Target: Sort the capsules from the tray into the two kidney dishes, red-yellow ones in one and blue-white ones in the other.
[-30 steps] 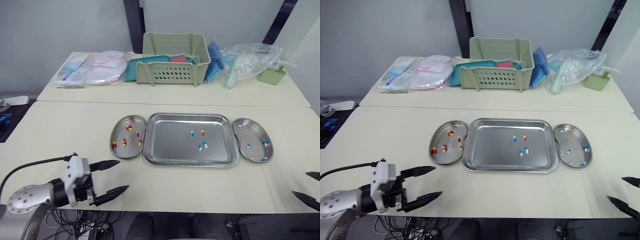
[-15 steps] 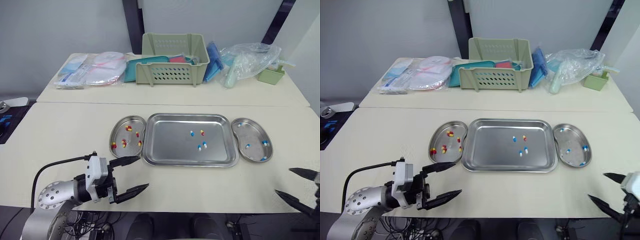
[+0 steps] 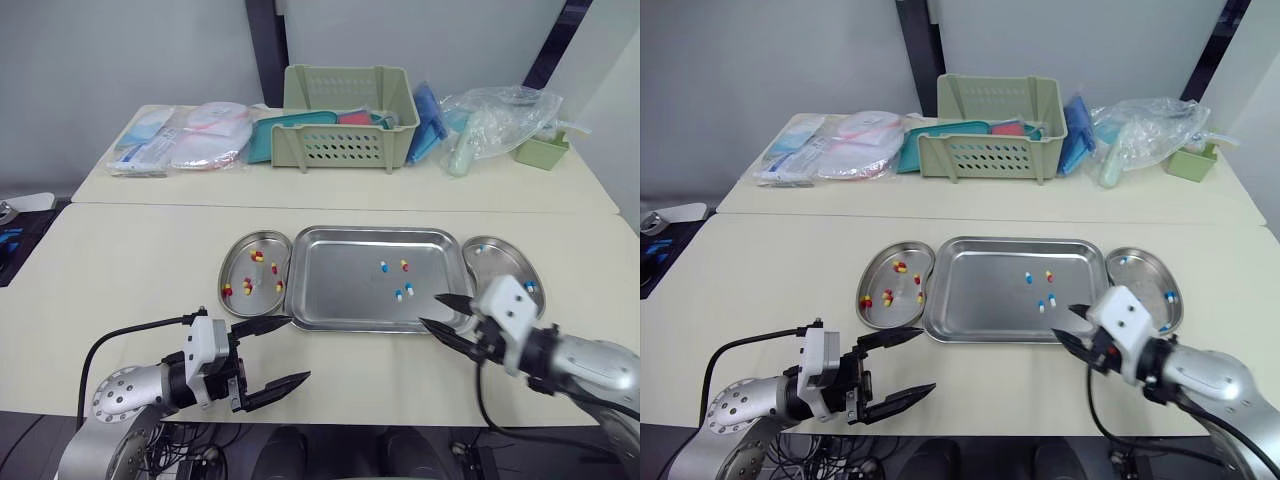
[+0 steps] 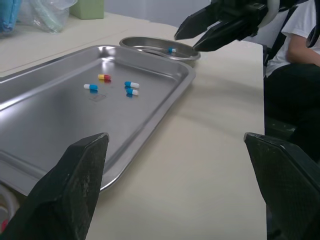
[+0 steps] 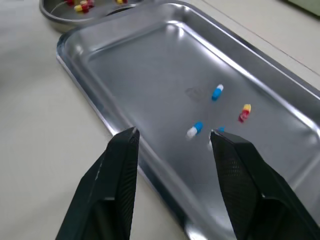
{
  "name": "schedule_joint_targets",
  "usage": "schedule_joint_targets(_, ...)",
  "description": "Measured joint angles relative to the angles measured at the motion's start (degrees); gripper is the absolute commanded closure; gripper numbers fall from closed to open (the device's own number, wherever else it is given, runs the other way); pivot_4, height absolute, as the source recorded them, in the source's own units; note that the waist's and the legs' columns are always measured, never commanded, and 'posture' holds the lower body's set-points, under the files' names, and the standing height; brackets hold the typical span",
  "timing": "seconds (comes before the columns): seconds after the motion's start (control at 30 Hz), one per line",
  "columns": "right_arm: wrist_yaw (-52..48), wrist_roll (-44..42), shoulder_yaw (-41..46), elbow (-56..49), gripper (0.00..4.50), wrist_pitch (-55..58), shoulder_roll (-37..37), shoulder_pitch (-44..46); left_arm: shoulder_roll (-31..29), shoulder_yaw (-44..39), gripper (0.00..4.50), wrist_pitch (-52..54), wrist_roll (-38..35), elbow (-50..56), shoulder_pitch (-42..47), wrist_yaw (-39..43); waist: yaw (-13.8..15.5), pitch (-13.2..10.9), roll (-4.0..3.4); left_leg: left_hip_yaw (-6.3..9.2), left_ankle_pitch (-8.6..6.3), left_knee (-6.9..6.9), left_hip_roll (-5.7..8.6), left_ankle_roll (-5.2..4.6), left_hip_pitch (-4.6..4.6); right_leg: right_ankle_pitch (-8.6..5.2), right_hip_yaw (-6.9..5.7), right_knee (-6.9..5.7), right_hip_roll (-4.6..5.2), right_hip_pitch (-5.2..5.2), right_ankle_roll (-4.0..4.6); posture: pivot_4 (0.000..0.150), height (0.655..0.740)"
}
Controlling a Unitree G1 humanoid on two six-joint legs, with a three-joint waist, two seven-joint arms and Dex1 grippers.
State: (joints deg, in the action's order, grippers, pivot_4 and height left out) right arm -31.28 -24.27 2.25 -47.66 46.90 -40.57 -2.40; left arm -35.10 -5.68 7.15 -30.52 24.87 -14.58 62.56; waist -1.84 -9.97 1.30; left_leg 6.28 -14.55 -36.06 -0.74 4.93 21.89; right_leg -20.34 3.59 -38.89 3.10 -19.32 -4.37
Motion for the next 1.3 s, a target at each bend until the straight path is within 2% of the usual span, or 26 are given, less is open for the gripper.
schedule_joint_targets(0.2, 12.0, 4.0, -10.6, 4.6, 2.01, 15.0, 8.7, 12.0, 0.0, 0.4, 0.0, -0.1, 0.5, 0.1, 0.2, -1.1, 0.1, 0.0, 0.0, 0.04, 0.0, 0.0, 0.0, 0.0, 0.04, 0.0, -0.02, -0.03, 0.01, -0.05, 0.0, 0.15, 0.74)
schedule_joint_targets(0.4, 15.4, 5.5, -13.9, 7.5, 2.01, 21.5, 10.9, 15.8, 0.0, 1.0, 0.0, -0.1, 0.5, 0.3, 0.2, -2.4, 0.0, 0.0, -0.02, 0.04, 0.0, 0.01, 0.0, 0.0, 0.03, 0.0, -0.01, -0.05, 0.0, -0.1, 0.0, 0.15, 0.74)
schedule_joint_targets(1.3, 16.8, 9.2, -16.9, 14.3, 2.01, 21.0, 15.3, 17.9, 0.0, 2.5, 0.0, 1.0, 0.9, 1.8, 1.0, -5.6, 0.0, 0.0, -0.04, 0.02, 0.0, 0.02, 0.0, 0.0, 0.11, 0.0, 0.02, -0.09, 0.0, -0.25, 0.0, 0.15, 0.74)
